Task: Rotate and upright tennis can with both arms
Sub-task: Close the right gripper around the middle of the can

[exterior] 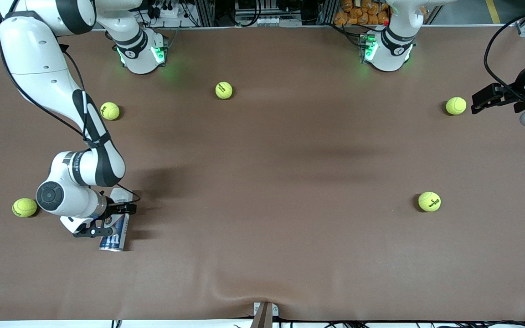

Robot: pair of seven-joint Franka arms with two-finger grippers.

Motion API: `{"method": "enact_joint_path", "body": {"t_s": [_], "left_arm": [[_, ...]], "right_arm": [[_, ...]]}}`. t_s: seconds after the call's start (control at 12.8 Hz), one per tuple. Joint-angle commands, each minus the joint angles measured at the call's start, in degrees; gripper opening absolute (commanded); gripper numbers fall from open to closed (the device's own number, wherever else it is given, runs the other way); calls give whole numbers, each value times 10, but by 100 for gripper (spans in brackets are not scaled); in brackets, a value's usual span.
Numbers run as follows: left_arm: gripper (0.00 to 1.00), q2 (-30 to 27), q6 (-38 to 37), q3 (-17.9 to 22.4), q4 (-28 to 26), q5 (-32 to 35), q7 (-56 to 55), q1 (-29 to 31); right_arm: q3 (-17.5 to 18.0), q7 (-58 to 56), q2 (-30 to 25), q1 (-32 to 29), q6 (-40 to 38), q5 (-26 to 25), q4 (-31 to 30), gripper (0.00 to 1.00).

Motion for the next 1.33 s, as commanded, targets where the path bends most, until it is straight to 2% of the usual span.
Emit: {"method": "enact_joint_path", "body": {"t_s": [0.0, 0.63, 0.78, 0.94, 1.25], "left_arm": [[100, -2, 9, -2, 1, -3, 10, 4], [100, 2, 15, -2, 1, -3, 11, 10], [100, 8, 24, -2, 1, -4, 11, 11], [100, 12, 35, -2, 1, -4, 11, 11], [100, 15, 36, -2, -1, -4, 11, 11]], "right_arm": [[3, -4, 4, -8, -3, -4, 12, 100], [3, 2, 2, -6, -5, -3, 11, 100], [3, 2, 2, -7, -4, -3, 11, 83], [3, 2, 2, -7, -4, -3, 11, 74], [3, -5, -6, -5, -8, -3, 12, 72]]}}
